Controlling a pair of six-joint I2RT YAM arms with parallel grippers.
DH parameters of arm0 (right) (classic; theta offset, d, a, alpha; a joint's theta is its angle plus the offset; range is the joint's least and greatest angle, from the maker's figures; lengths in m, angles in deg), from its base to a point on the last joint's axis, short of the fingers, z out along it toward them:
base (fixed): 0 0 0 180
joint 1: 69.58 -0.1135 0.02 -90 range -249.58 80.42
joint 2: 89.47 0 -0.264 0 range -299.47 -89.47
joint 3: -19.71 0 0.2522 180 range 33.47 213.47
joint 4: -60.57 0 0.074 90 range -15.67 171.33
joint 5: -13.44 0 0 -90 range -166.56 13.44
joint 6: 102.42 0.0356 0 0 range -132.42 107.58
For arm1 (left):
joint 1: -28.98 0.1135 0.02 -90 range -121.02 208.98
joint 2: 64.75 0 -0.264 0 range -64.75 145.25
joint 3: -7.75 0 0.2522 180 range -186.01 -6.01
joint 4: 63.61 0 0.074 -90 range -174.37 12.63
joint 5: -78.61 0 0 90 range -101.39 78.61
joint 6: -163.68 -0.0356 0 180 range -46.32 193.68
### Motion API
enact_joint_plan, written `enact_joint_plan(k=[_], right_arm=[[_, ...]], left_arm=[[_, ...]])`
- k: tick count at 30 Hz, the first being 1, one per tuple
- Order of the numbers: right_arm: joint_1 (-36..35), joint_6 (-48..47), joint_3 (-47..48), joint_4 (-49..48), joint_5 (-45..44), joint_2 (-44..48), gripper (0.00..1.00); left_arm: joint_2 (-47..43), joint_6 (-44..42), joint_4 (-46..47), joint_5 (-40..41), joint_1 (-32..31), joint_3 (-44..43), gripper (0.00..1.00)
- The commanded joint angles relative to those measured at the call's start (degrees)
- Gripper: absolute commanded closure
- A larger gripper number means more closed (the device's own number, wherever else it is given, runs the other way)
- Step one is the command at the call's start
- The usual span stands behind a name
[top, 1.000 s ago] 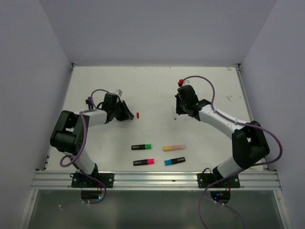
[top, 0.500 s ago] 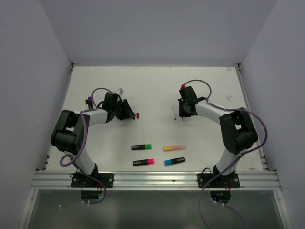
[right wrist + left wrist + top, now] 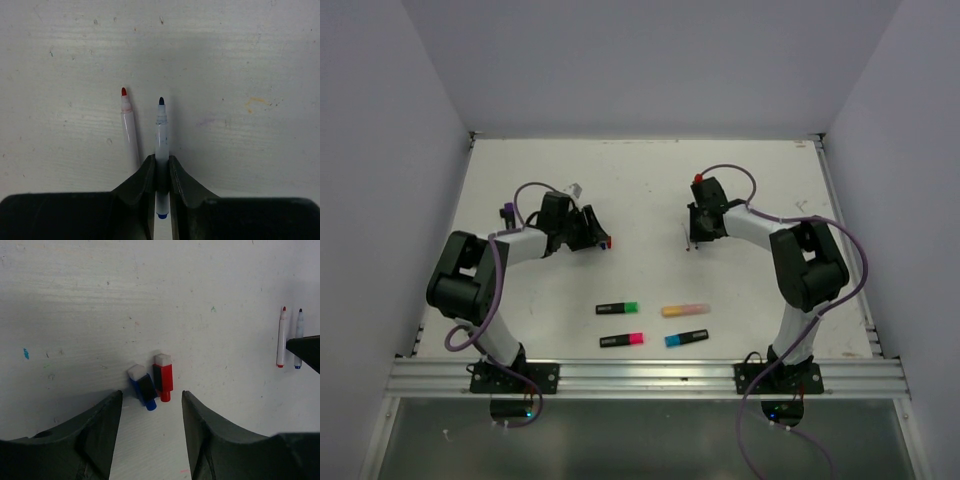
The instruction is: Open the pen caps
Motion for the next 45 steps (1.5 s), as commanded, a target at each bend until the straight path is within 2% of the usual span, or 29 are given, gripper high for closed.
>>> enact_joint_plan(k=[1, 5, 11, 16, 19, 22, 23, 26, 29, 30, 33, 36, 45], right_arm=[[0.2, 0.1, 1.0, -1.2, -0.6, -1.3, 0.82], [0.2, 0.0, 0.8, -1.7, -0.8, -1.9, 0.74], [0.2, -0.1, 1.4, -1.8, -0.6, -1.8, 0.72], [0.2, -1.5, 1.0, -2.2, -0.6, 3.8, 0.70], [0.2, -2.2, -0.3, -0.3, -3.8, 9.0, 0.60], [0.2, -1.0, -3.3, -0.3, -1.1, 13.4, 0.51], [0.1, -0.2, -4.2, -0.6, -0.4, 14.2, 0.49], [-1.2, 1.6, -7.7, 0.8, 0.6, 18.2, 0.41], [-1.4, 4.4, -9.2, 5.8, 6.9, 23.1, 0.40], [-1.7, 5.3, -9.2, 7.2, 11.3, 24.2, 0.40], [-4.8, 8.1, -6.9, 14.1, 16.2, 28.2, 0.41], [-9.3, 7.6, -1.7, 21.7, 17.0, 30.0, 0.41], [-9.5, 4.8, 13.2, 38.1, 20.2, 26.7, 0.41]], left_arm=[[-0.4, -1.0, -2.5, 3.9, 0.0, 0.5, 0.44], [-2.6, -0.5, -2.6, 4.9, 0.0, 1.2, 0.40], [-6.7, 0.0, -3.9, 5.9, -0.1, 1.2, 0.36], [-10.8, 0.7, -7.5, 8.4, -0.3, -0.9, 0.34], [-12.8, 0.7, -10.6, 11.2, -1.1, -3.9, 0.32], [-13.7, 0.7, -15.8, 15.0, -1.1, -8.3, 0.31], [-14.8, 0.8, -17.1, 19.5, -1.1, -8.8, 0.31], [-16.9, 1.1, -20.7, 24.1, -0.9, -11.3, 0.28], [-16.2, -0.7, -30.3, 27.7, -0.6, -19.7, 0.28], [-15.9, -1.1, -35.5, 29.0, -0.6, -21.8, 0.29], [-14.5, -2.5, -42.4, 31.7, -0.1, -28.3, 0.32], [-13.4, -5.3, -44.9, 32.8, 0.7, -32.6, 0.32], [-9.1, -7.7, -44.4, 31.3, 8.4, -33.8, 0.32]])
